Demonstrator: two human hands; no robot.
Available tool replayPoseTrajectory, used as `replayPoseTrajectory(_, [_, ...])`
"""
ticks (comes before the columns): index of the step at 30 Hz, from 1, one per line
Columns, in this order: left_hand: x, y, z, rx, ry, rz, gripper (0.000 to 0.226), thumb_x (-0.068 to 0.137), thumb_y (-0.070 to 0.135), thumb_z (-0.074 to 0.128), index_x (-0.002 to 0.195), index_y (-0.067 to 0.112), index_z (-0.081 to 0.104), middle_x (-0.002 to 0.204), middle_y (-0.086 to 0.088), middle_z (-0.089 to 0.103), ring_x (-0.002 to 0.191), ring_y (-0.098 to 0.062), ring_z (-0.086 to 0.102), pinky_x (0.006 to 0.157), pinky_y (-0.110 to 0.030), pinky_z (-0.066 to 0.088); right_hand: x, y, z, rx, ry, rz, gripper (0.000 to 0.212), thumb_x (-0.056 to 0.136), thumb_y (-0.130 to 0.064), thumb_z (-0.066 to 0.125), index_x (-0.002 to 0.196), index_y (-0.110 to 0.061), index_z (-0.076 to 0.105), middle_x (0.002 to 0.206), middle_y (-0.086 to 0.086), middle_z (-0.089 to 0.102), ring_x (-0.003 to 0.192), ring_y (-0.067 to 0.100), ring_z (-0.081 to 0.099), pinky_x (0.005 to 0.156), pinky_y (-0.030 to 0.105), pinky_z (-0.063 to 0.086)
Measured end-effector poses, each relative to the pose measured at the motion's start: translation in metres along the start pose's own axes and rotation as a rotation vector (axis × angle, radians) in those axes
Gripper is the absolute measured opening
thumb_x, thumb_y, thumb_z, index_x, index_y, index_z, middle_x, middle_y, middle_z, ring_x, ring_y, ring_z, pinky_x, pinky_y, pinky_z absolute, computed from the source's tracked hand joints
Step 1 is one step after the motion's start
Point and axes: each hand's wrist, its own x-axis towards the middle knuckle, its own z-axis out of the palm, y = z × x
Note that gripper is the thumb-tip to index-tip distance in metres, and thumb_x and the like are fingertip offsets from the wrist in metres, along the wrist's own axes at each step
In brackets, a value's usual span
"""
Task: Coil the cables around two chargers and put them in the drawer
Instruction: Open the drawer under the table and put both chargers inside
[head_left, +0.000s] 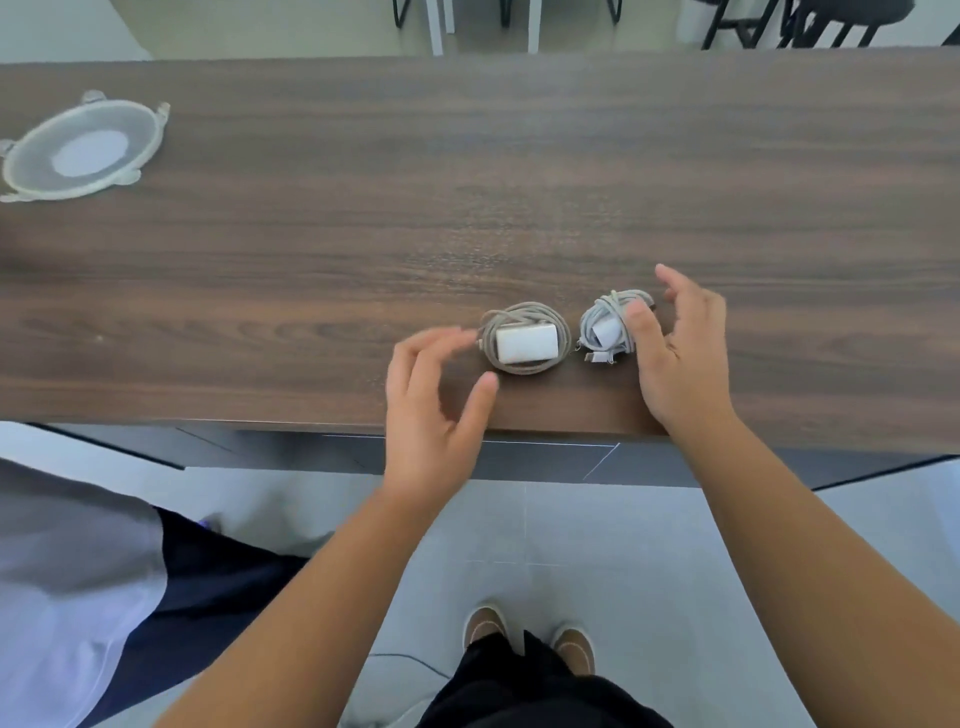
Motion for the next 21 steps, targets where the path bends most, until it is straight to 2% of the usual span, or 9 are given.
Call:
replayPoseTrajectory(2, [-0.04,-0.017,-0.001,0.02,0.174,0.042,0.021,0.088,0.016,0.062,0.109,0.012,0.059,0.118,-0.008,0.049,0.117,-0.017,0.047,0.1,-0.033,0.04,-0.003,0.001,0.001,-0.058,0.044,-0.068,0.051,0.09,-0.043,0.049,0.136,-0.021,0.046,0.129,0.008,0.039,0.105,0.003,0.045,0.096,0.028,0.042])
replayPoseTrajectory(4, [-0.078,-0.044,0.004,0.018,0.235,-0.038,0.018,0.087,0.018,0.058,0.104,0.014,0.055,0.116,-0.008,0.045,0.115,-0.014,0.044,0.1,-0.03,0.037,-0.009,-0.003,0.004,-0.272,0.112,-0.201,0.046,0.091,-0.04,0.048,0.132,-0.021,0.051,0.136,0.013,0.039,0.113,0.026,0.044,0.105,0.036,0.03])
replayPoseTrajectory(5, [-0.094,-0.06,0.01,0.02,0.229,-0.108,0.017,0.086,0.018,0.057,0.103,0.017,0.054,0.116,-0.004,0.043,0.115,-0.012,0.044,0.099,-0.027,0.037,-0.014,-0.007,0.006,-0.38,0.119,-0.278,0.042,0.091,-0.038,0.047,0.131,-0.023,0.053,0.141,0.013,0.038,0.117,0.032,0.043,0.105,0.037,0.025])
replayPoseTrajectory(7, [-0.122,-0.097,0.025,0.082,0.138,-0.248,0.016,0.085,0.017,0.056,0.101,0.02,0.054,0.113,0.006,0.042,0.11,-0.012,0.048,0.093,-0.027,0.04,-0.024,-0.012,0.013,-0.486,0.042,-0.433,0.039,0.093,-0.035,0.046,0.13,-0.028,0.054,0.149,0.013,0.034,0.127,0.037,0.037,0.11,0.041,0.019])
replayPoseTrajectory(9, [-0.142,-0.14,0.043,0.226,-0.075,-0.415,0.019,0.084,0.014,0.059,0.103,0.02,0.057,0.113,0.006,0.044,0.105,-0.021,0.054,0.084,-0.032,0.047,-0.028,-0.014,0.02,-0.517,-0.059,-0.546,0.039,0.095,-0.034,0.044,0.132,-0.031,0.053,0.154,0.013,0.029,0.137,0.038,0.028,0.113,0.046,0.017])
replayPoseTrajectory(11, [-0.151,-0.178,0.059,0.312,-0.337,-0.676,0.02,0.087,0.015,0.06,0.105,0.024,0.061,0.119,0.003,0.048,0.101,-0.022,0.058,0.08,-0.033,0.052,-0.029,-0.014,0.025,-0.538,-0.133,-0.581,0.038,0.097,-0.035,0.041,0.134,-0.033,0.051,0.156,0.011,0.026,0.14,0.038,0.023,0.114,0.052,0.019])
replayPoseTrajectory(13, [-0.146,-0.205,0.073,0.329,-0.515,-0.863,0.02,0.089,0.019,0.058,0.107,0.026,0.062,0.121,0.0,0.054,0.096,-0.019,0.06,0.078,-0.029,0.053,-0.027,-0.012,0.028,-0.544,-0.159,-0.578,0.039,0.098,-0.036,0.039,0.136,-0.034,0.049,0.156,0.009,0.027,0.14,0.036,0.022,0.113,0.054,0.019])
replayPoseTrajectory(17, [-0.123,-0.239,0.101,0.249,-0.535,-0.948,0.021,0.09,0.023,0.056,0.11,0.025,0.062,0.114,-0.003,0.066,0.093,-0.023,0.062,0.072,-0.026,0.05,-0.027,-0.008,0.03,-0.556,-0.135,-0.597,0.04,0.098,-0.035,0.04,0.137,-0.036,0.047,0.155,0.006,0.03,0.141,0.034,0.021,0.114,0.053,0.017])
replayPoseTrajectory(21, [-0.107,-0.28,0.131,0.309,-0.606,-0.874,0.029,0.091,0.028,0.055,0.12,0.024,0.061,0.123,-0.004,0.063,0.107,-0.027,0.061,0.085,-0.028,0.048,-0.027,-0.009,0.032,-0.552,-0.077,-0.637,0.041,0.097,-0.031,0.044,0.138,-0.034,0.047,0.155,0.008,0.03,0.142,0.034,0.019,0.115,0.053,0.014])
